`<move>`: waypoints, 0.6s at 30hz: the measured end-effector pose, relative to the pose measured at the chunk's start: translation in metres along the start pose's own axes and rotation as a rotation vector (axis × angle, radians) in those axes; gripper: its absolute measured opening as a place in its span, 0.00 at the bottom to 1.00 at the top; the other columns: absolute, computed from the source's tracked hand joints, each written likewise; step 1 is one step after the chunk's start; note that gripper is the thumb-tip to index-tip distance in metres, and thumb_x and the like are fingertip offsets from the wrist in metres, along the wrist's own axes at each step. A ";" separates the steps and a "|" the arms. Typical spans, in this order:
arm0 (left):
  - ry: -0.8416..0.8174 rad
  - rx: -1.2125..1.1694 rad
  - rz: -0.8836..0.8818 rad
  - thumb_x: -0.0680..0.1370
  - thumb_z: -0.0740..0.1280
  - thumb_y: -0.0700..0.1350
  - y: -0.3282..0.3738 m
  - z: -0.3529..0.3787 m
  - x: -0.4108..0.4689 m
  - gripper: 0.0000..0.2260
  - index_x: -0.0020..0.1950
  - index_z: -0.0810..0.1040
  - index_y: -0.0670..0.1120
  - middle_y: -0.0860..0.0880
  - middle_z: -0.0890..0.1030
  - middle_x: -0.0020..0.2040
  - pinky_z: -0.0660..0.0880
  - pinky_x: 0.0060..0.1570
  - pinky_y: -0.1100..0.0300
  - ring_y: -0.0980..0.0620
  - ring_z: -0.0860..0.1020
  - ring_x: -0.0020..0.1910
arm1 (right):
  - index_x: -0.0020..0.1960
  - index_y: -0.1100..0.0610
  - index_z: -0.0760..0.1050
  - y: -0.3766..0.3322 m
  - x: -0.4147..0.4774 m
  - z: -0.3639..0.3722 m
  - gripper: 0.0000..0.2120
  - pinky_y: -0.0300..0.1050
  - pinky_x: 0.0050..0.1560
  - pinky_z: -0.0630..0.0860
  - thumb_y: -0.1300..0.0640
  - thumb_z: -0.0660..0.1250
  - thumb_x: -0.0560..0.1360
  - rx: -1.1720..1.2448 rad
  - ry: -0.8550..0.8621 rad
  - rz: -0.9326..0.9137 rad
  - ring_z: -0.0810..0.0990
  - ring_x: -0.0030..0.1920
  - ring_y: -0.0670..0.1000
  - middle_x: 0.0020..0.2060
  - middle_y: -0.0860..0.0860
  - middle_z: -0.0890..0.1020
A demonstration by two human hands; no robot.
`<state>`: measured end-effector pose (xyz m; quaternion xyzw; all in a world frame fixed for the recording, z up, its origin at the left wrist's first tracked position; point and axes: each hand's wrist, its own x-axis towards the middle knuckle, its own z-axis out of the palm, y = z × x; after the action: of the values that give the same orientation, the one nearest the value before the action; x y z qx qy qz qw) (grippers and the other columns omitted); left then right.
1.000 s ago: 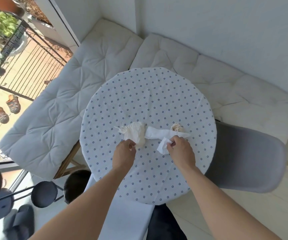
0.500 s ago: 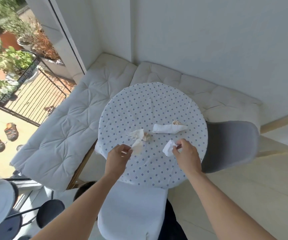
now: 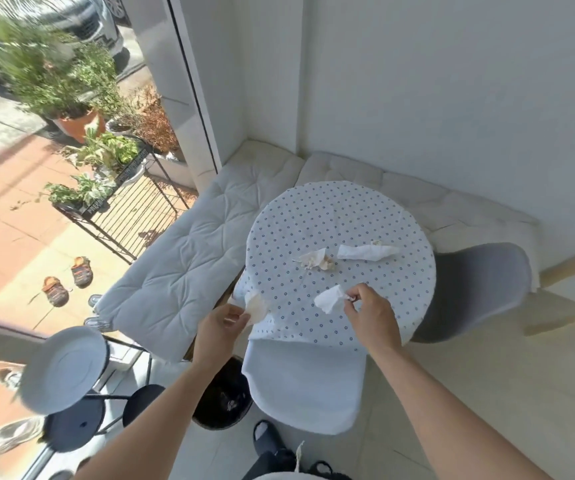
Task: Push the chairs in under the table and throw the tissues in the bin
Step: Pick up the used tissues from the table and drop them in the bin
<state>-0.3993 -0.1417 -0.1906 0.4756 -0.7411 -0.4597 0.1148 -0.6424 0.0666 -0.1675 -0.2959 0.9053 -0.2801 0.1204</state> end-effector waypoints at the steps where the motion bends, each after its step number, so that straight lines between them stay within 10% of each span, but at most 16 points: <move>1: 0.024 -0.002 -0.007 0.77 0.75 0.52 -0.005 -0.006 -0.011 0.03 0.47 0.85 0.54 0.57 0.86 0.42 0.77 0.42 0.62 0.62 0.83 0.40 | 0.52 0.51 0.75 -0.005 -0.008 0.003 0.03 0.52 0.42 0.80 0.55 0.69 0.79 -0.003 -0.007 -0.017 0.80 0.47 0.50 0.49 0.45 0.81; 18: 0.154 0.011 -0.203 0.78 0.74 0.51 -0.112 -0.109 -0.133 0.05 0.48 0.85 0.51 0.54 0.86 0.46 0.73 0.41 0.61 0.55 0.83 0.44 | 0.50 0.51 0.74 -0.089 -0.130 0.101 0.03 0.50 0.44 0.76 0.53 0.67 0.80 0.038 -0.287 -0.133 0.78 0.47 0.52 0.47 0.46 0.82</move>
<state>-0.1970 -0.1099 -0.1834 0.5825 -0.6808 -0.4271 0.1217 -0.4585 0.0411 -0.1912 -0.3898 0.8517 -0.2596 0.2352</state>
